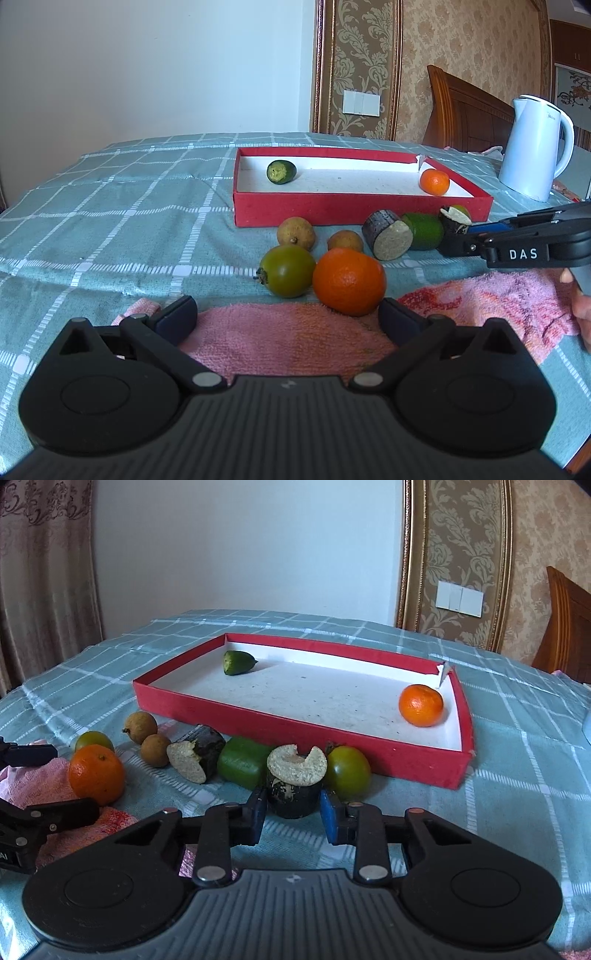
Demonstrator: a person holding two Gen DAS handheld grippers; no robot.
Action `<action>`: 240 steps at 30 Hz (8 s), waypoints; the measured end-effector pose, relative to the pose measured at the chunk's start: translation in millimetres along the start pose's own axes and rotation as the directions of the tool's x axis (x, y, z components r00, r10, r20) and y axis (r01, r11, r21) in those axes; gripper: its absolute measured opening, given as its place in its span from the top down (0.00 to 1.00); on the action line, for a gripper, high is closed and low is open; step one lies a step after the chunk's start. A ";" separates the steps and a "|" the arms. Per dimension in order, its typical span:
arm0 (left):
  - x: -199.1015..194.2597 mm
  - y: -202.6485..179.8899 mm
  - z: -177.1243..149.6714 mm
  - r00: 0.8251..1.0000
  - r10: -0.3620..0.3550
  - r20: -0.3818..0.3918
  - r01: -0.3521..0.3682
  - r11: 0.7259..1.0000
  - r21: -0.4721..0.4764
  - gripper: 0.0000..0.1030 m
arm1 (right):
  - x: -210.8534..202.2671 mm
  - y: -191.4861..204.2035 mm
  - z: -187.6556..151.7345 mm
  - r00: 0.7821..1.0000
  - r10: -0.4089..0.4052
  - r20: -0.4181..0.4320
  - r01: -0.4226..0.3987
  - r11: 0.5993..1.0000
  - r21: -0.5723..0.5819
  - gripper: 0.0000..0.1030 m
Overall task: Organize fruits
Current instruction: 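Grasp the cut dark fruit piece with the right gripper, then lift the cut fruit piece into the red tray and open the right gripper, then grasp the large orange with the left gripper and lift it toward the tray, then lower the large orange into the red tray and open the left gripper, then move the right gripper to the green tomato and grasp it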
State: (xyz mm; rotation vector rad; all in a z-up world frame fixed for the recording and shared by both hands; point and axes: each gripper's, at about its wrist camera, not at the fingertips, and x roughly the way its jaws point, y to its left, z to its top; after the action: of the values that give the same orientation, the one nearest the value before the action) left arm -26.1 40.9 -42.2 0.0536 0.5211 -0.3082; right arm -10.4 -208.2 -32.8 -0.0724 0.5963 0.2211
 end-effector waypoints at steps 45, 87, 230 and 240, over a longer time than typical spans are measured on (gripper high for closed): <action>-1.1 0.0 0.0 1.000 -0.002 0.002 0.002 1.000 -0.001 0.00 | 18.6 20.5 15.7 0.997 -0.080 -0.003 0.079 0.990 -0.120 0.74; -2.7 -0.4 0.1 1.000 -0.003 0.003 0.003 1.000 0.000 0.00 | 6.6 -26.2 61.8 0.985 -0.122 0.122 0.118 0.992 0.042 0.64; 125.5 -1.7 110.7 0.993 0.070 -0.096 -0.063 0.995 0.073 0.57 | 13.4 1.2 4.0 0.987 -0.157 0.024 0.158 0.982 -0.103 0.12; 57.8 -15.5 97.8 0.992 0.115 0.059 -0.122 0.983 0.136 0.19 | 15.8 -2.7 4.5 0.989 -0.151 0.005 0.151 0.984 -0.090 0.12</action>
State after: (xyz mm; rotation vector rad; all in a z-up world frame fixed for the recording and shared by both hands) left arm 63.8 -2.3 14.2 0.2109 0.4437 -0.2281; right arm 5.4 -207.4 -38.0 -0.2041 0.5801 0.1005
